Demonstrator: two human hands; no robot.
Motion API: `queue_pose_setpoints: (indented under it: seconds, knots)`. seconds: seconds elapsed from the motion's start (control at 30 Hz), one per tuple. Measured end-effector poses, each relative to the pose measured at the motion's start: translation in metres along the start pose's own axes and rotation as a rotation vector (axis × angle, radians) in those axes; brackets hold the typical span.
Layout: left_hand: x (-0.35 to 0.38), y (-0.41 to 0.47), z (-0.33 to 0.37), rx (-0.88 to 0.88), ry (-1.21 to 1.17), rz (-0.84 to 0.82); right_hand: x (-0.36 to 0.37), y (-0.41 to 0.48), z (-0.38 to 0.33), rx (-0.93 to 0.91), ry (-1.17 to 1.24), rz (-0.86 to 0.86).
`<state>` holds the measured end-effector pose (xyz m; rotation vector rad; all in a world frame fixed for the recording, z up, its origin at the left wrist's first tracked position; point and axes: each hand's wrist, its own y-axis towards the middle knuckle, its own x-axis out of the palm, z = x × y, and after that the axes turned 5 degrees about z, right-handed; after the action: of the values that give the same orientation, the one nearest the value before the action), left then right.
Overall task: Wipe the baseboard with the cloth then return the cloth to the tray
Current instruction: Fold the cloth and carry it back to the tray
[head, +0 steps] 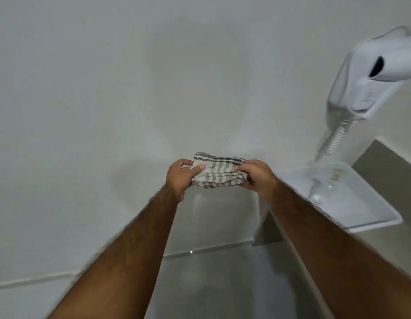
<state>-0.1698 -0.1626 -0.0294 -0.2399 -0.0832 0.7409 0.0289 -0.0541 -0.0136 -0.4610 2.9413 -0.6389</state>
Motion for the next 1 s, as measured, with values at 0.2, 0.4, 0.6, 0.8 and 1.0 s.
queue_pose_setpoints:
  seconds: [0.2, 0.4, 0.6, 0.8, 1.0]
  knots:
    - [0.114, 0.010, 0.003, 0.054, 0.165, -0.249, -0.108, 0.019, 0.013, 0.048, 0.030, 0.126]
    - [0.227, 0.033, -0.033, 0.143, 0.471, -0.304, -0.195, 0.055, 0.056, 0.244, 0.048, 0.248]
    - [0.306, 0.044, -0.084, 0.285, 0.806, -0.414, -0.238, 0.082, 0.106, 0.394, -0.255, 0.239]
    - [0.340, 0.052, -0.136, 0.480, 1.053, -0.547, -0.240, 0.103, 0.135, 0.376, -0.617, 0.185]
    - [0.329, 0.038, -0.145, 0.599, 1.265, -0.600, -0.235, 0.093, 0.129, 0.235, -0.940, 0.107]
